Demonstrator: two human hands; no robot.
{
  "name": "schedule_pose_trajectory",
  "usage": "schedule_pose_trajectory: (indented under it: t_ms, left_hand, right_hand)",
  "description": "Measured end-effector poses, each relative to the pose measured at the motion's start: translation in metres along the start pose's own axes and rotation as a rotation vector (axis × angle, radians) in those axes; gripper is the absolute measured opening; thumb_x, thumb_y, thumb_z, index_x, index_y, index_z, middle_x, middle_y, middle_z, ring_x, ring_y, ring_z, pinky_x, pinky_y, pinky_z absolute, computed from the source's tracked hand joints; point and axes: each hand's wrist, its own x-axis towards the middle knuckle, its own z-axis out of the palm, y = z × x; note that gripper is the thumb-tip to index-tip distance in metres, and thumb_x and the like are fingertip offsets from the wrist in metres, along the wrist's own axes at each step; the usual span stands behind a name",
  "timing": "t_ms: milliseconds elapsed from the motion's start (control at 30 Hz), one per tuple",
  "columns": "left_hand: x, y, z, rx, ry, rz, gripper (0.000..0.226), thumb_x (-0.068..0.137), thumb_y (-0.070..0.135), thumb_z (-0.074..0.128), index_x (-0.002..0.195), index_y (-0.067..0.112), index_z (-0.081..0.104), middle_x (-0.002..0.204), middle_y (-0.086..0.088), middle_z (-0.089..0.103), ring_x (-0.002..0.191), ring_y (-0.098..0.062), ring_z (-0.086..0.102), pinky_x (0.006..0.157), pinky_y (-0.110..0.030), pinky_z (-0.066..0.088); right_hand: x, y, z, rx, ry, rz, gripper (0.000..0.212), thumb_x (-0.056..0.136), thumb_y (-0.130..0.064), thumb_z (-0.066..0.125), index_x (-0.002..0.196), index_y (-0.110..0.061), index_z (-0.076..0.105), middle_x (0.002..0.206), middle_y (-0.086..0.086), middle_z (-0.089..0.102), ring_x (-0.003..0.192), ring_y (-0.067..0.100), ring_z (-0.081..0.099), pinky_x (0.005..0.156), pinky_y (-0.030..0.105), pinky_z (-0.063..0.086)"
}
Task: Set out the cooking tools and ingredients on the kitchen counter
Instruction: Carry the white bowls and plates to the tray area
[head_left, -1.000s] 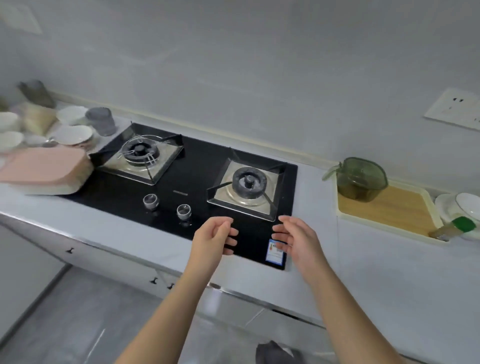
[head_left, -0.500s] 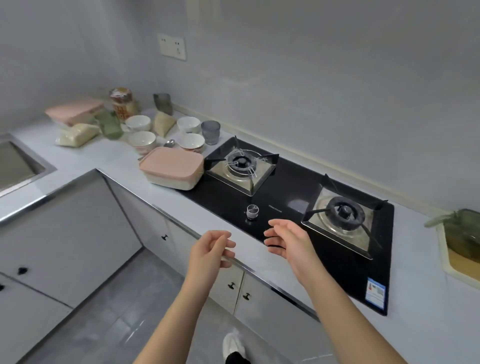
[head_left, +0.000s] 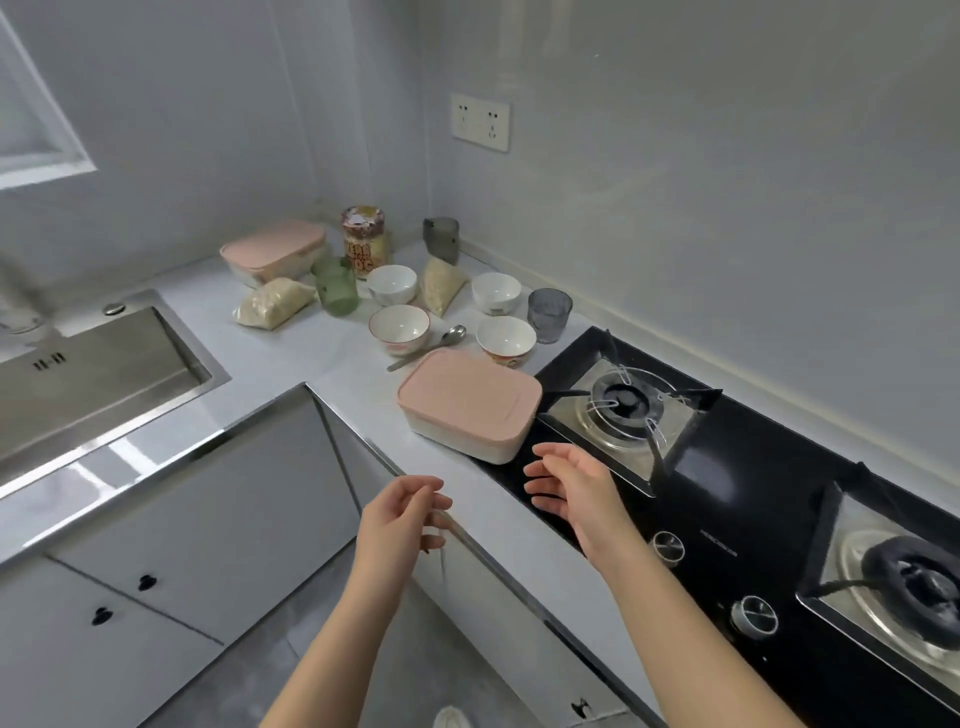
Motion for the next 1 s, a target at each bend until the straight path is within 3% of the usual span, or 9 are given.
schedule_pose_trajectory:
  t_ms: [200, 467, 533, 633, 800, 933, 1000]
  left_hand:
    - [0.088, 0.029, -0.029, -0.062, 0.087, 0.03, 0.019, 0.096, 0.008, 0.048, 0.098, 0.008, 0.066, 0.086, -0.011, 0.067, 0.07, -0.019, 0.061, 0.057, -0.027, 0.053]
    - [0.205, 0.039, -0.077, -0.016, 0.088, -0.037, 0.018, 0.096, 0.006, 0.048, 0.1, 0.007, 0.065, 0.097, -0.011, 0.068, 0.078, -0.019, 0.062, 0.061, -0.031, 0.053]
    - [0.243, 0.043, -0.086, 0.007, 0.069, -0.039, 0.018, 0.095, 0.006, 0.047, 0.101, 0.008, 0.065, 0.101, -0.01, 0.067, 0.083, -0.02, 0.063, 0.066, -0.034, 0.055]
    - [0.311, 0.055, -0.097, 0.056, -0.002, -0.065, 0.018, 0.096, 0.006, 0.048, 0.106, 0.008, 0.062, 0.107, -0.011, 0.065, 0.093, -0.024, 0.063, 0.069, -0.036, 0.055]
    - [0.393, 0.063, -0.097, 0.137, -0.118, -0.097, 0.028, 0.095, 0.008, 0.05, 0.122, 0.009, 0.056, 0.12, -0.011, 0.058, 0.105, -0.024, 0.057, 0.077, -0.037, 0.054]
    - [0.429, 0.062, -0.092, 0.192, -0.278, -0.167, 0.044, 0.095, 0.012, 0.053, 0.138, 0.012, 0.043, 0.133, -0.012, 0.05, 0.113, -0.026, 0.053, 0.087, -0.041, 0.051]
    - [0.444, 0.06, -0.089, 0.191, -0.349, -0.189, 0.052, 0.095, 0.012, 0.054, 0.144, 0.015, 0.035, 0.137, -0.011, 0.047, 0.117, -0.027, 0.051, 0.089, -0.042, 0.05]
  right_hand:
    - [0.082, -0.042, 0.06, -0.004, -0.035, -0.056, 0.017, 0.097, -0.008, 0.047, 0.099, -0.013, 0.063, 0.09, 0.008, 0.067, 0.075, 0.017, 0.063, 0.066, 0.029, 0.051]
    - [0.172, -0.06, 0.093, -0.003, 0.144, -0.037, 0.013, 0.094, -0.008, 0.053, 0.099, -0.015, 0.062, 0.106, 0.008, 0.065, 0.09, 0.019, 0.064, 0.066, 0.031, 0.053]
    - [0.197, -0.064, 0.096, -0.079, 0.222, -0.044, 0.017, 0.093, -0.009, 0.054, 0.108, -0.012, 0.061, 0.112, 0.006, 0.06, 0.092, 0.016, 0.06, 0.073, 0.035, 0.056]
    - [0.239, -0.071, 0.104, -0.284, 0.368, 0.009, 0.041, 0.091, -0.009, 0.051, 0.132, -0.01, 0.05, 0.123, 0.004, 0.051, 0.105, 0.018, 0.053, 0.095, 0.041, 0.048]
    - [0.285, -0.076, 0.118, -0.336, 0.566, 0.099, 0.054, 0.092, -0.01, 0.051, 0.143, -0.007, 0.034, 0.129, 0.004, 0.045, 0.117, 0.027, 0.048, 0.083, 0.029, 0.038]
    - [0.312, -0.062, 0.116, -0.383, 0.712, 0.287, 0.061, 0.091, -0.012, 0.05, 0.145, -0.002, 0.023, 0.138, 0.021, 0.045, 0.118, 0.04, 0.051, 0.09, 0.041, 0.047]
    - [0.328, -0.054, 0.112, -0.387, 0.71, 0.376, 0.056, 0.091, -0.01, 0.048, 0.142, -0.001, 0.027, 0.135, 0.022, 0.048, 0.109, 0.042, 0.058, 0.081, 0.043, 0.055]
